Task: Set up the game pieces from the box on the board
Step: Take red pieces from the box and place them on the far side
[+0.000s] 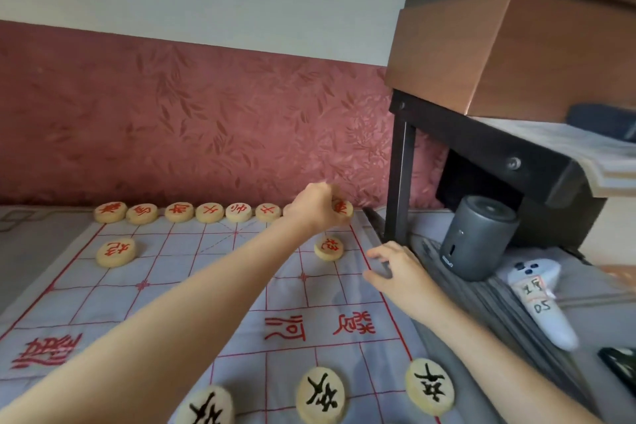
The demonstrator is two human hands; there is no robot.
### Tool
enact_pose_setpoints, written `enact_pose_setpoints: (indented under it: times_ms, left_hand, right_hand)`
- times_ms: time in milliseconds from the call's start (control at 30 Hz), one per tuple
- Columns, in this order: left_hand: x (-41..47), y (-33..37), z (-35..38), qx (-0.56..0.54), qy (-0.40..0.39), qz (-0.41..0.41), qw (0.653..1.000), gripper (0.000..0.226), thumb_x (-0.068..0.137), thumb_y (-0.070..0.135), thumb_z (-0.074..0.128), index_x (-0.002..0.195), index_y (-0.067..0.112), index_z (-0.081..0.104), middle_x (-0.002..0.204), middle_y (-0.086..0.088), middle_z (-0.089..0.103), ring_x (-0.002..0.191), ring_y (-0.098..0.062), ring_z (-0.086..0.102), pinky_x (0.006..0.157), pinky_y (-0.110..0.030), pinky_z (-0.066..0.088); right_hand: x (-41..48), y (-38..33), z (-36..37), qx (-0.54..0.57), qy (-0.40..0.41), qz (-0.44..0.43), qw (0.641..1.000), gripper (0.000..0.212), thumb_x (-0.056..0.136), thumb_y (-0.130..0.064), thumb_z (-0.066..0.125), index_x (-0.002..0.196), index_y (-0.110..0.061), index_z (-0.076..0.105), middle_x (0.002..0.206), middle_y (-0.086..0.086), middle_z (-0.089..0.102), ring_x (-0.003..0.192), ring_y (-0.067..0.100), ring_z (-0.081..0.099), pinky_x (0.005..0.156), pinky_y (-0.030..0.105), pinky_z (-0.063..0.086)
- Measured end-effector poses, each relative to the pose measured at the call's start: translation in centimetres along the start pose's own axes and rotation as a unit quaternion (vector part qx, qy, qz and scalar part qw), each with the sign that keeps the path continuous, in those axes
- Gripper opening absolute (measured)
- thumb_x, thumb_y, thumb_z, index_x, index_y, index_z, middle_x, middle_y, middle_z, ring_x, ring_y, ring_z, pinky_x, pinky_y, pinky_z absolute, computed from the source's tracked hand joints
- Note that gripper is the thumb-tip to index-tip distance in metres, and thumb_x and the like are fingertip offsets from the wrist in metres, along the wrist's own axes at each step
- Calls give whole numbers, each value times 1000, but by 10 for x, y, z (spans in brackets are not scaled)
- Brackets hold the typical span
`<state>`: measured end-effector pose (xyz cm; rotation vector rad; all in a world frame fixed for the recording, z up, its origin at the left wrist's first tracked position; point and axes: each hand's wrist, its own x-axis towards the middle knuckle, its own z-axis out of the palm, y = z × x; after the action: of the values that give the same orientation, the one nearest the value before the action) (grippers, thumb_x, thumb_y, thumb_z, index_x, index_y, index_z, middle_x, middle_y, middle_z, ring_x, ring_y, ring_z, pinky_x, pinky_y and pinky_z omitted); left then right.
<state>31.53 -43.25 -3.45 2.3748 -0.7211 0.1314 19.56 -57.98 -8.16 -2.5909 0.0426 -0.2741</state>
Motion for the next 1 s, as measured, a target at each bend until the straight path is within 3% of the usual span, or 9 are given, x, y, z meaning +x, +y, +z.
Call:
enact_pose_setpoints:
  times_ms: [167,400,533,667,767,900,1000]
  left_hand:
    - [34,-6,23,9,2,-19,1000,27,73,23,65,89,2,67,92,-17,69,89,-31,64,78,-43,53]
    - [56,-5,39,48,-36,-24,998,21,76,32,61,85,12,62,92,-15,67,91,-35,61,76,-37,50]
    - [58,-8,46,72,-62,-51,994,36,76,39,60,100,14,66,94,-12,66,91,-31,62,79,-37,52]
    - [56,-9,46,66,-66,-59,994,36,75,42,58,96,13,64,91,-14,67,88,-33,62,76,-36,52]
    - [52,-13,41,43,-72,-58,995,52,70,47,63,113,17,60,107,-7,67,102,-27,62,87,-39,51]
    - [30,-6,19,-17,-42,-36,998,44,81,29,66,122,14,57,118,-8,64,110,-25,58,95,-37,47]
    - [9,-8,-2,-45,-19,-33,998,33,86,21,60,117,9,60,115,-10,65,108,-24,60,94,-32,46]
  right_hand:
    - [-1,7,6,-1,21,-42,999,28,92,-26,54,118,-16,57,115,-8,47,112,6,39,94,16,28]
    - [-4,12,9,-10,35,-77,996,28,94,-28,50,120,-19,53,115,-11,43,113,6,36,95,15,27]
    - [-4,13,10,-15,36,-83,996,28,94,-29,50,121,-20,53,117,-11,43,114,7,36,96,15,27]
    - [-3,14,10,-20,30,-83,996,29,94,-30,50,121,-19,52,117,-11,42,113,6,35,96,15,26]
    - [-2,13,6,-10,10,-69,998,30,94,-29,51,122,-20,52,117,-11,41,114,4,34,92,13,24]
    - [-3,9,-2,29,-11,-40,999,31,93,-26,53,123,-19,53,116,-10,45,115,6,40,95,16,28]
    - [-7,0,-8,40,2,-42,998,28,92,-23,54,120,-22,56,117,-11,48,116,5,43,100,20,33]
